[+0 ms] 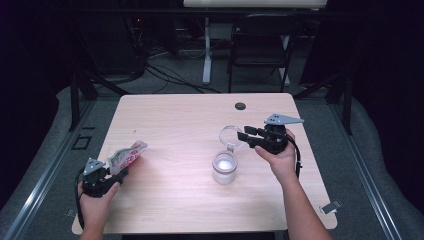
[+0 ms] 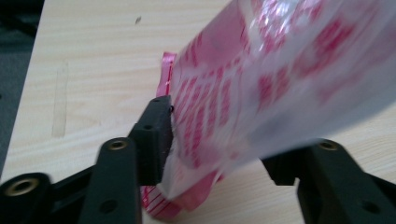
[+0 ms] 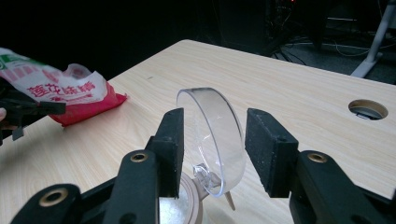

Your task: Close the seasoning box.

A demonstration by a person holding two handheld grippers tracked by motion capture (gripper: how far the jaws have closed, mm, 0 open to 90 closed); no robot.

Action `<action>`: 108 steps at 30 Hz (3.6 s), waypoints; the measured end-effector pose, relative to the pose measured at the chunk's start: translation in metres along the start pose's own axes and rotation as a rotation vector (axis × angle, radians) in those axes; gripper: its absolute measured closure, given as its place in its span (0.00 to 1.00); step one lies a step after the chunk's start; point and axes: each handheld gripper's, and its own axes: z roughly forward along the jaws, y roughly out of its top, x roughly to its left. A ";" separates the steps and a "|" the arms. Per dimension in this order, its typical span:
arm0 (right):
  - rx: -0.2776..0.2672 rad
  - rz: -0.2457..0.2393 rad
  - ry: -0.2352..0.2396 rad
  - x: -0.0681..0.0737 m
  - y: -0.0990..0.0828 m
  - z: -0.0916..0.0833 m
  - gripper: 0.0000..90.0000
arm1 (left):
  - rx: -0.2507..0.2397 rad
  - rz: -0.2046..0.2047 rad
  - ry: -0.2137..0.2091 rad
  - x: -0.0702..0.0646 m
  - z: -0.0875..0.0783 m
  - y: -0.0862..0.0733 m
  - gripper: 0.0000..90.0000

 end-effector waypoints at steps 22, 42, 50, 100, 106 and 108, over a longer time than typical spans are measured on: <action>-0.003 -0.011 -0.040 0.003 -0.001 0.003 0.54 | -0.061 0.055 -0.108 -0.033 -0.013 0.017 0.42; -0.006 -0.033 -0.055 0.000 -0.002 0.001 0.55 | -0.045 0.267 -0.238 -0.115 -0.002 0.025 0.45; -0.034 -0.021 -0.050 -0.003 -0.003 -0.004 0.69 | -0.048 0.280 -0.251 -0.131 0.004 0.026 0.47; -0.001 0.045 -0.092 -0.023 -0.014 0.007 0.93 | 0.001 0.348 -0.346 -0.185 0.039 0.104 0.98; -0.002 0.048 -0.086 -0.022 -0.014 0.009 0.93 | 0.004 0.338 -0.369 -0.201 0.052 0.122 1.00; 0.000 0.048 -0.082 -0.022 -0.014 0.009 0.92 | 0.007 0.339 -0.370 -0.203 0.054 0.125 1.00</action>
